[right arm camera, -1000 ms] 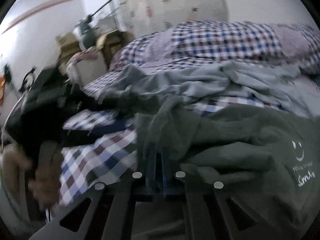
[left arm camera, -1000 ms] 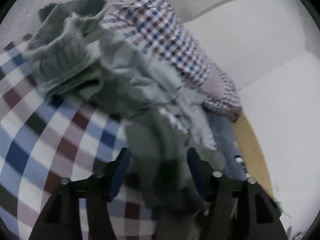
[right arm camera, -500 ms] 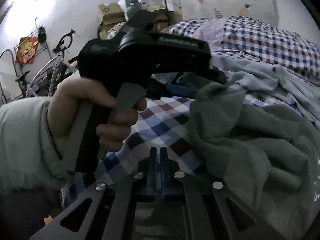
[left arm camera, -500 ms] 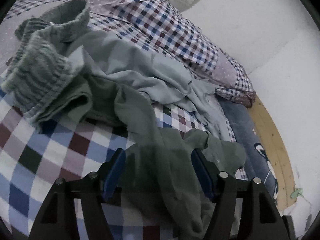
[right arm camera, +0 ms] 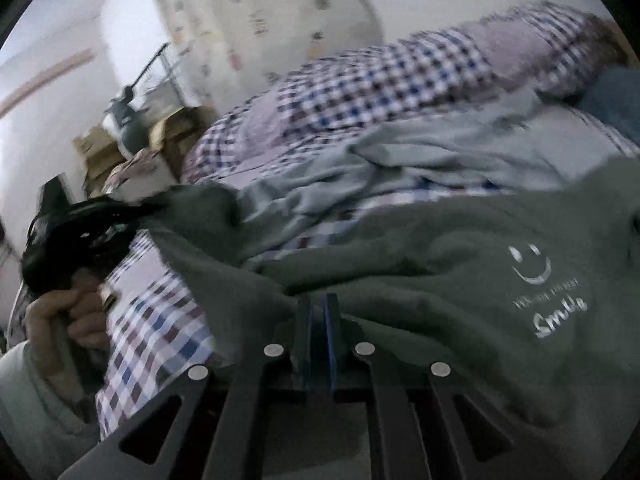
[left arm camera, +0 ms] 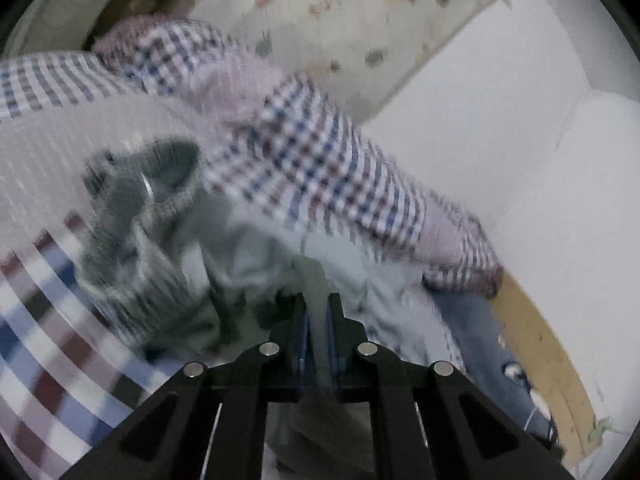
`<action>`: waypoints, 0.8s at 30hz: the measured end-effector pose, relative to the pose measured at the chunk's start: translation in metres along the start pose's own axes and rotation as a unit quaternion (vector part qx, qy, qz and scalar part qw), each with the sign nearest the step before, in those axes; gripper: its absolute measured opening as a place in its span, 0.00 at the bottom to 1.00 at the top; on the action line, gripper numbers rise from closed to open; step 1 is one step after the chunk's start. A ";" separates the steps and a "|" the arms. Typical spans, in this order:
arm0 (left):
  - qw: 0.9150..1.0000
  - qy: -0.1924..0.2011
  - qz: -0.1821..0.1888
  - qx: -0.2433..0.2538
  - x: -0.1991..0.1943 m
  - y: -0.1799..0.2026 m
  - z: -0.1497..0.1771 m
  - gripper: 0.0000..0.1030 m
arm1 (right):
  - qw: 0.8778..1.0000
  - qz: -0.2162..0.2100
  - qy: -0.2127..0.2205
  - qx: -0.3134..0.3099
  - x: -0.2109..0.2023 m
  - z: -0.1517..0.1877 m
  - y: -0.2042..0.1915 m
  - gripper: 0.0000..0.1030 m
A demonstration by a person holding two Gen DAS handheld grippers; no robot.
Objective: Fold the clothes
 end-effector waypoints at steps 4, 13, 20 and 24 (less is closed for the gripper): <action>0.997 0.076 -0.016 -0.006 -0.031 -0.009 -0.028 0.07 | 1.000 -0.001 -0.006 -0.013 0.001 -0.001 -0.005 0.08; 0.989 0.090 -0.117 -0.010 -0.050 -0.057 -0.033 0.08 | 0.996 0.044 -0.068 -0.033 0.030 0.023 -0.007 0.29; 0.978 -0.045 -0.182 -0.088 -0.025 -0.129 -0.006 0.40 | 0.989 0.109 -0.102 0.022 0.045 0.033 0.026 0.36; 0.984 0.003 -0.155 -0.084 -0.045 -0.129 -0.025 0.65 | 0.988 0.116 -0.102 0.010 0.046 0.034 0.024 0.40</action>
Point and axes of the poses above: each gripper's, at about its wrist camera, not at the fingertips, and x roughly the way its jaws point, y to its right, z to its underside, the point moved 4 cm from there along x, roughly the way its jaws point, and after that the axes turned 9 degrees about y, right-handed, at the moved point
